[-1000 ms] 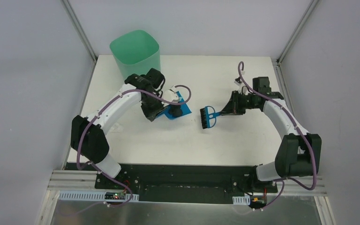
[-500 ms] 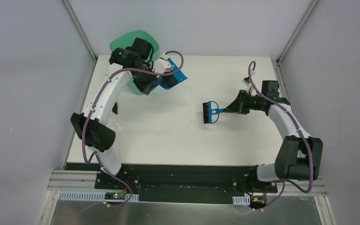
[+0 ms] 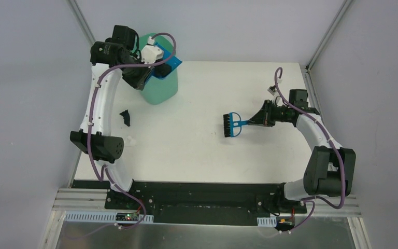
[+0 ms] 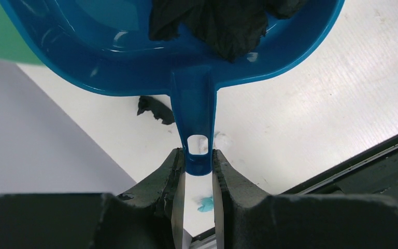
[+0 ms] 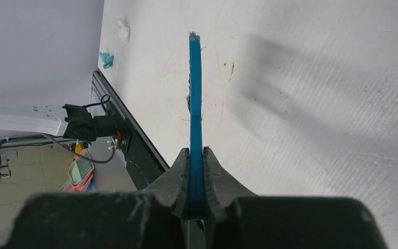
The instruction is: Sweep away the paper scraps from the table
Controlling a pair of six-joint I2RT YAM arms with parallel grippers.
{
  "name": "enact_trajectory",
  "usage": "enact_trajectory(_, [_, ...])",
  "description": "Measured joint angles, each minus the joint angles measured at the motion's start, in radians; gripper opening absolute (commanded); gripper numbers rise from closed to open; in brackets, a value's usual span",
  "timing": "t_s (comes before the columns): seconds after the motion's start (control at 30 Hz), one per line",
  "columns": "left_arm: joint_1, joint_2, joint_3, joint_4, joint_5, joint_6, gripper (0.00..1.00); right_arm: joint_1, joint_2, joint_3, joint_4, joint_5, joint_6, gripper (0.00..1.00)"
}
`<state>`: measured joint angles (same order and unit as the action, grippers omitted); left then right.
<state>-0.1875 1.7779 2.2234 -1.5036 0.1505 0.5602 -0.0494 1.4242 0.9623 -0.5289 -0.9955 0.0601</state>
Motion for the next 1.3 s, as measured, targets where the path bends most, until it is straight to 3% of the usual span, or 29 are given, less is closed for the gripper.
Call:
enact_trajectory(0.33, [0.169,0.061,0.161,-0.050,-0.022,0.005,0.02,0.000,0.010,0.000,0.000,-0.016,-0.005,0.00])
enact_trajectory(0.6, [0.256,0.134,0.214,-0.050,-0.162,0.075,0.02,0.000,0.010,0.000,-0.001,-0.019,-0.006,0.00])
enact_trajectory(0.87, [0.274,0.295,0.355,0.019,-0.288,0.169,0.02,-0.002,0.010,0.000,-0.009,-0.024,-0.013,0.00])
enact_trajectory(1.3, [0.249,0.332,0.346,0.262,-0.472,0.406,0.02,-0.003,0.031,0.000,-0.019,-0.039,-0.022,0.00])
